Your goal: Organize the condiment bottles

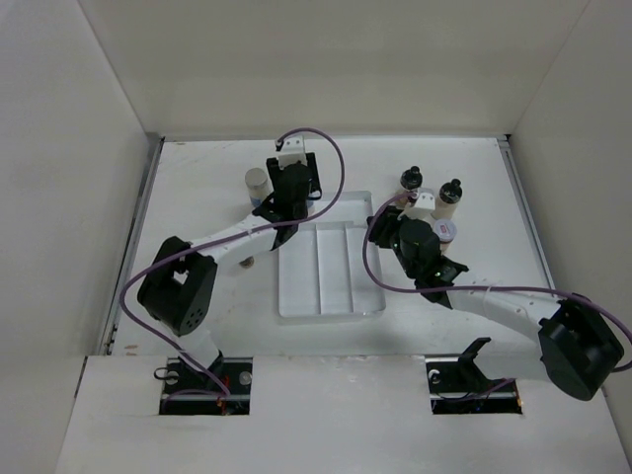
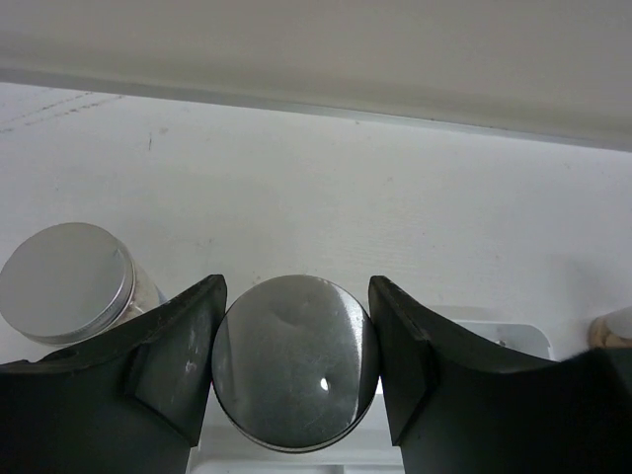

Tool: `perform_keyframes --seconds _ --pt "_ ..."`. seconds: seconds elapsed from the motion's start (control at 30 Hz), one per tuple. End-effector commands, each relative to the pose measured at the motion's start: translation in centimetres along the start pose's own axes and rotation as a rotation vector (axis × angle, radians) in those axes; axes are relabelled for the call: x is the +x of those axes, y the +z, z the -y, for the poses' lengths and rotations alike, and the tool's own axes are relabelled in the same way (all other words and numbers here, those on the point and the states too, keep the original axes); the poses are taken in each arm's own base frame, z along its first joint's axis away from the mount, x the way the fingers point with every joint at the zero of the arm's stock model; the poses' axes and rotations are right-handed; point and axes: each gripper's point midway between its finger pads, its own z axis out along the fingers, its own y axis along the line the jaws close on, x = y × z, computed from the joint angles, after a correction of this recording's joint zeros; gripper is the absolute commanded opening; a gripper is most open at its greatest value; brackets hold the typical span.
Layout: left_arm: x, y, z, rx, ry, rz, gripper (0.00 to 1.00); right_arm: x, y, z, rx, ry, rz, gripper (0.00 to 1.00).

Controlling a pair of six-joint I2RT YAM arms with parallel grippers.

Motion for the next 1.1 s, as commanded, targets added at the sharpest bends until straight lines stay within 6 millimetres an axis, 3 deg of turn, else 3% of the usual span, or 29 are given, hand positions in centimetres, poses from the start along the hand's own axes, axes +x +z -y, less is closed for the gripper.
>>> perform_keyframes --seconds 0.0,0.1,0.3,0.47,0.6,0.8,0.97,1.07 --pt "-3.5 0.2 1.2 0.039 -0.105 0.120 0.42 -0.9 0.3 -0.3 -0.008 0.021 0.030 0.48" --pt "-1.3 0.4 0.7 0.011 -0.082 0.095 0.42 -0.9 0.3 -0.3 -0.006 0.020 0.031 0.64" --pt "1.2 0.4 -0.2 -0.027 -0.060 0.086 0.50 -0.9 0.4 -0.2 -0.006 0.012 0.031 0.75" --pt "1.7 -0.2 -0.1 -0.016 -0.064 0.090 0.75 -2.1 0.3 1.1 0.036 0.003 0.064 0.83" --pt "0.2 -1.4 0.8 0.016 -0.087 0.117 0.89 -4.3 0.2 3.3 0.099 0.022 0.113 0.87" --pt "-5.2 -5.0 2.5 0.115 -0.168 0.208 0.96 -6.4 0.5 6.4 0.242 0.020 0.123 0.89" --pt "-7.9 -9.1 1.3 0.174 -0.250 0.281 0.97 -7.1 1.8 10.4 0.402 -0.037 0.097 0.91" --pt "-7.6 -11.4 0.1 0.199 -0.272 0.289 0.93 -6.5 2.9 12.6 0.460 -0.069 0.053 0.91"
